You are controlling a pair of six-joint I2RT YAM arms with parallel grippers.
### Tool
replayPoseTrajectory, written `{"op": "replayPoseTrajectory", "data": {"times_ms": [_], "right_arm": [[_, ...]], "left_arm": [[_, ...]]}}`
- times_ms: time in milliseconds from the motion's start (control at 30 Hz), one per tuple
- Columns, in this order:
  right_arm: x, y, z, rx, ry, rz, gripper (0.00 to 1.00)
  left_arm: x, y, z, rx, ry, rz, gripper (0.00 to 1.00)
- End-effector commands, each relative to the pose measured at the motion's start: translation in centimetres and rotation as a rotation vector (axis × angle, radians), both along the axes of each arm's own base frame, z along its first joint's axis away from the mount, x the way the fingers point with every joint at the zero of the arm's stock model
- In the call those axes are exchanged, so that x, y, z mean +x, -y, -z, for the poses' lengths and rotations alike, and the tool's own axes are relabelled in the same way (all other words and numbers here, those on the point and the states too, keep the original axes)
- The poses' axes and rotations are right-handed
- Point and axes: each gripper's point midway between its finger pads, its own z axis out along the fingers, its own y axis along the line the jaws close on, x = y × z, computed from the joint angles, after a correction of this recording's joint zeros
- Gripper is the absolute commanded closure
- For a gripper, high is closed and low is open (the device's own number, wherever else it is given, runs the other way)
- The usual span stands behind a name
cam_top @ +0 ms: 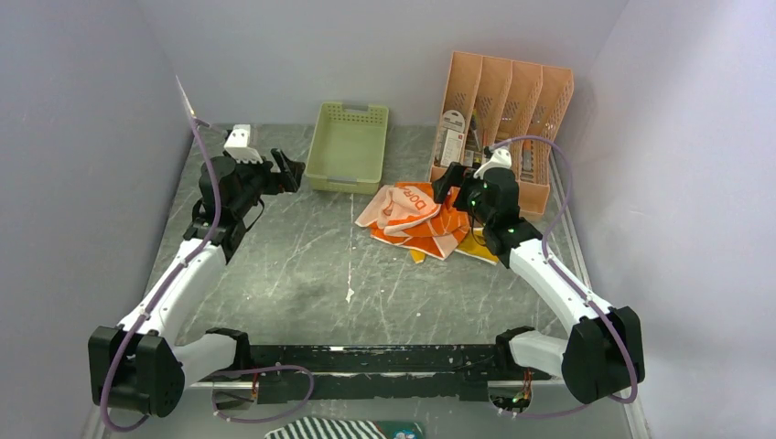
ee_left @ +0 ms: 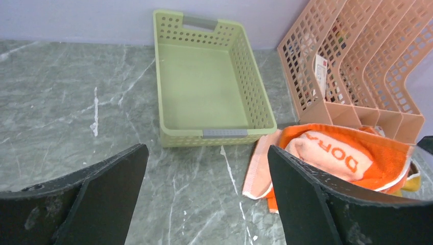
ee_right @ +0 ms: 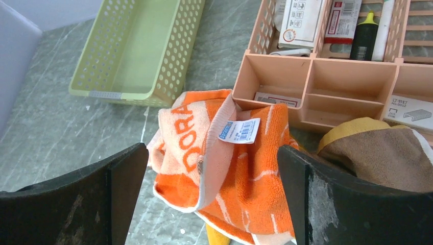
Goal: Roll the towels
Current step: Move the bin to the corner of the board.
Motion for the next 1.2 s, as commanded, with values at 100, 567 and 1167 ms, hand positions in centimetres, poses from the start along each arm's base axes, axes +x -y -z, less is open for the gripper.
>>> {"op": "replayPoseTrajectory", "data": {"times_ms": [100, 567, 1167], "right_arm": [[0.2, -0.7, -1.4, 0.058, 0.036, -0.007, 0.0], [-1.9, -2.1, 1.0, 0.024, -0.042, -0.142, 0.0], [-4.8, -2.1, 2.9, 0.007, -0.066, -0.208, 0.0]], "left_arm": [[0.7, 0.2, 1.7, 0.031, -0.044, 0.008, 0.01], [12.7, 1.3, 3.3, 0.091, -0.174, -0.036, 0.0], [19.8, 0.4, 18.1, 0.237, -0.447, -0.079, 0.43]]}}
